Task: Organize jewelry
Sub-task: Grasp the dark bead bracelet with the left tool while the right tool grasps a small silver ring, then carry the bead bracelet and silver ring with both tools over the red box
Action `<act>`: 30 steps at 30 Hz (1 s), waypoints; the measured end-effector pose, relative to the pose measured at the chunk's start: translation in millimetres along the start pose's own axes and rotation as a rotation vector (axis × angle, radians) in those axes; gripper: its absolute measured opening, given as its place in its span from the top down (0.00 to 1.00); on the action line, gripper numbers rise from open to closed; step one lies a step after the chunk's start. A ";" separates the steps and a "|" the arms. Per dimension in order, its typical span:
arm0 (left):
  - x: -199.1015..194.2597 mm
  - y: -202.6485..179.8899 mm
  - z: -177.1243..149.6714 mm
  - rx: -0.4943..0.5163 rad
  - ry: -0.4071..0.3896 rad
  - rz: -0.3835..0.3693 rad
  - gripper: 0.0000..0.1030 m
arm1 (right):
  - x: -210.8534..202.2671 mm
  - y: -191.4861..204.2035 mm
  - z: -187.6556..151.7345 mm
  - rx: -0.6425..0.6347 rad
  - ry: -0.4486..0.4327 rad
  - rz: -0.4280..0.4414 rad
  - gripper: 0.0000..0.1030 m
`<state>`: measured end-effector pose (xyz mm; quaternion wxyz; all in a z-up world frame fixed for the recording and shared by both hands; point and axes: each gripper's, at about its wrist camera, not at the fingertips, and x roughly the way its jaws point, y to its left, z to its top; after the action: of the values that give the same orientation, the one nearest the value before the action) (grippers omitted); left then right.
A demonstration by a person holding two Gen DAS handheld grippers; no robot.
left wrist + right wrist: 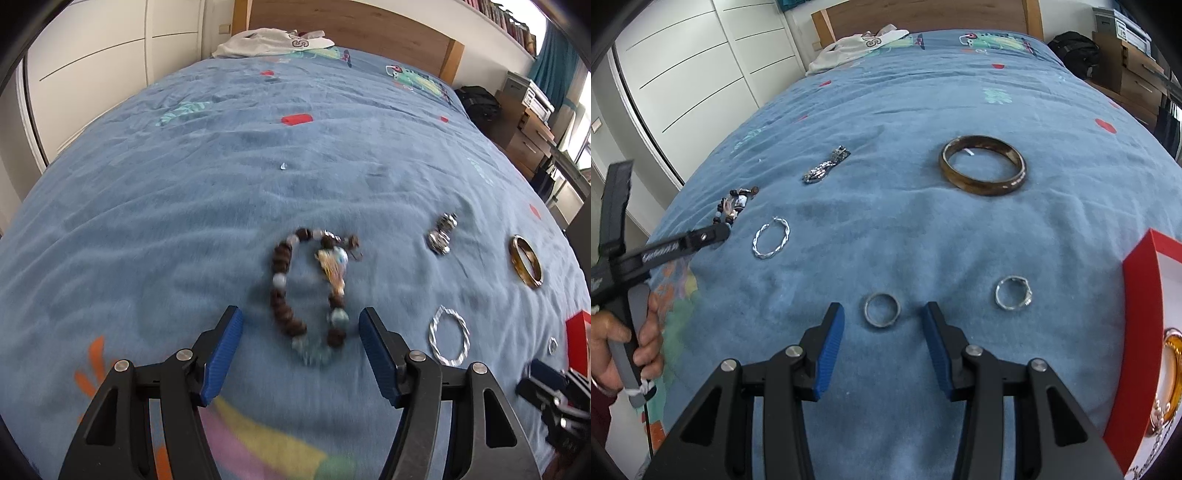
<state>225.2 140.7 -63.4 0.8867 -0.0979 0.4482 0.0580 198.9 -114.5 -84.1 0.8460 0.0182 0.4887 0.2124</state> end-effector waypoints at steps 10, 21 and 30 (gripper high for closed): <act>13.8 -3.3 8.9 0.010 -0.012 0.006 0.54 | 7.1 5.6 -0.5 -0.039 -0.005 -0.016 0.81; -0.9 -0.4 7.0 0.010 -0.027 -0.032 0.85 | -8.3 7.0 1.6 -0.027 -0.024 0.007 0.81; -39.9 -1.0 0.2 0.026 -0.062 -0.022 0.85 | -39.5 8.8 1.6 -0.018 -0.058 0.020 0.81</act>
<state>202.0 139.1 -31.0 0.9020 -0.0894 0.4199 0.0454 180.1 -121.1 -48.8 0.8577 0.0216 0.4619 0.2246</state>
